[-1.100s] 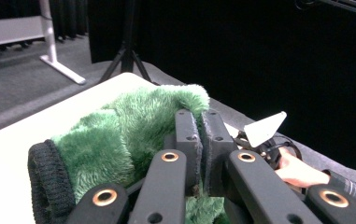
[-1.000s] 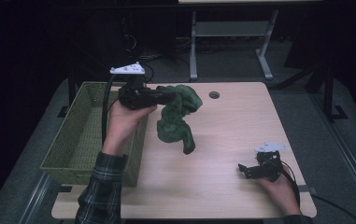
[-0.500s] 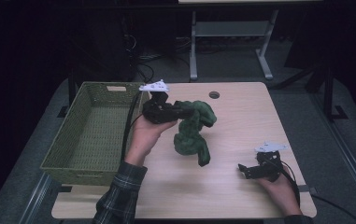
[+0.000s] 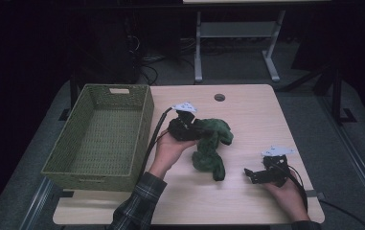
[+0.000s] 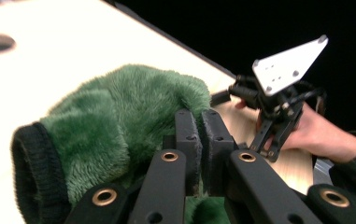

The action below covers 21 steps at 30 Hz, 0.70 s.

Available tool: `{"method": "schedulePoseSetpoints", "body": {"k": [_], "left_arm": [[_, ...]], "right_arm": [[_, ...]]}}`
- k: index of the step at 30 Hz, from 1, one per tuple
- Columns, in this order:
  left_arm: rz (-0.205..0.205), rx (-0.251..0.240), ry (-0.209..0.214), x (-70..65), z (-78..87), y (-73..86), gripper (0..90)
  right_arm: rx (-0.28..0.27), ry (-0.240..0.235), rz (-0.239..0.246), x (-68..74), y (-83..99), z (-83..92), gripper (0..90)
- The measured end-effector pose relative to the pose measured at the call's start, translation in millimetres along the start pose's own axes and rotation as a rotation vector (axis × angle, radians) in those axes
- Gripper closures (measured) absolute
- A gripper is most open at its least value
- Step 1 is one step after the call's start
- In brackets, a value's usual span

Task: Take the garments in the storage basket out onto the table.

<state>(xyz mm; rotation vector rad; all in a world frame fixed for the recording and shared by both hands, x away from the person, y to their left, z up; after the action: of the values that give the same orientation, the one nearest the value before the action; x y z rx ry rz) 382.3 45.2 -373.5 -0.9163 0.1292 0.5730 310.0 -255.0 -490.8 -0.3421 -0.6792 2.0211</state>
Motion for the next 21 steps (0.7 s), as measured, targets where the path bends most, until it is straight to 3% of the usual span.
{"method": "schedulePoseSetpoints", "body": {"k": [11,19,21], "left_arm": [[0.047,0.104,0.008,19.7,-46.5,24.9,86.5],[0.046,0.169,-0.014,29.0,-69.5,34.9,86.0],[0.028,0.195,-0.03,31.2,-75.9,37.9,85.8]], "right_arm": [[0.0,0.0,0.001,0.0,0.0,0.0,0.0],[-0.001,0.0,0.0,0.0,0.0,-0.1,0.0],[-0.001,0.0,0.001,0.0,0.0,0.0,0.0]]}}
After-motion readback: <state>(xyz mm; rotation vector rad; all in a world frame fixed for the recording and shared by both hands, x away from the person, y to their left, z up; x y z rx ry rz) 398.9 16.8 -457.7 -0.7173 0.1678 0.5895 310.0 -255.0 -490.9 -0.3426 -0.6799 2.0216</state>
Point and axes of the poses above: each handheld gripper's, and its own axes: z roughly backward along the jaws, y roughly out of its underside, x roughly to its left, the point moved 1 cm from there along -z, roughly forward along the jaws, and after that the axes turned 8 degrees about x, right-handed, at the moved point
